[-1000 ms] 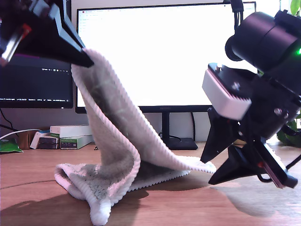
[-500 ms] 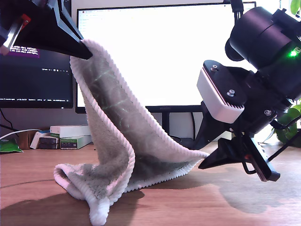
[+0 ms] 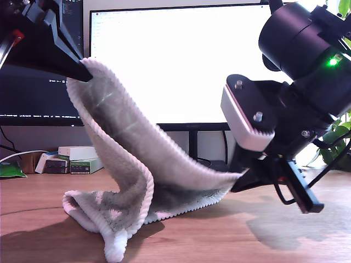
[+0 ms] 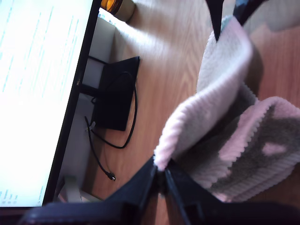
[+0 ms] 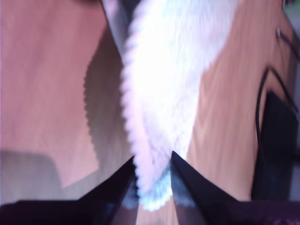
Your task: Fold the tea towel to a neat square and place it to the right
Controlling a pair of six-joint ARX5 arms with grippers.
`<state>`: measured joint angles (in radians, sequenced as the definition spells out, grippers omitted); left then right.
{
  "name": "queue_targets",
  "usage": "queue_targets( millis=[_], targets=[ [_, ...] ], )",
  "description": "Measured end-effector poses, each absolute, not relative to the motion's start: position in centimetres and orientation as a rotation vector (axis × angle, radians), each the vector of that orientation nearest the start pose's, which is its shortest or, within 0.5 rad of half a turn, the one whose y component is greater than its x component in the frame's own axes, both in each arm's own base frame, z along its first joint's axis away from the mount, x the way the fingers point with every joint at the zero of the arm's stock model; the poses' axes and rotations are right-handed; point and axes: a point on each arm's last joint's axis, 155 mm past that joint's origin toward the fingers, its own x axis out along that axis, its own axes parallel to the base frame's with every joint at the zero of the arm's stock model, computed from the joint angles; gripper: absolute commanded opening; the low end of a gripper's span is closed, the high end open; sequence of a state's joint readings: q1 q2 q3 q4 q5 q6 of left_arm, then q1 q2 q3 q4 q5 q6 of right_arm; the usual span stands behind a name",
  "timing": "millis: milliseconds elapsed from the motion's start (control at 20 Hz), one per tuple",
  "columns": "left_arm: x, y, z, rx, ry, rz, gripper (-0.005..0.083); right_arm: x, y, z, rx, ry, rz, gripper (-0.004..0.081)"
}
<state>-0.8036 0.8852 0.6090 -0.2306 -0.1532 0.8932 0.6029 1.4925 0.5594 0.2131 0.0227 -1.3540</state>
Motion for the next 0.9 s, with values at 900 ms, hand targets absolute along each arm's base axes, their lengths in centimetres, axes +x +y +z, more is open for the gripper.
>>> queue_targets(
  millis=[900],
  targets=[
    [24.1,-22.0,17.4,1.021,0.162,-0.843,-0.0024,30.5,21.8,6.6,-1.311,0.240,0.929,-0.0011]
  ],
)
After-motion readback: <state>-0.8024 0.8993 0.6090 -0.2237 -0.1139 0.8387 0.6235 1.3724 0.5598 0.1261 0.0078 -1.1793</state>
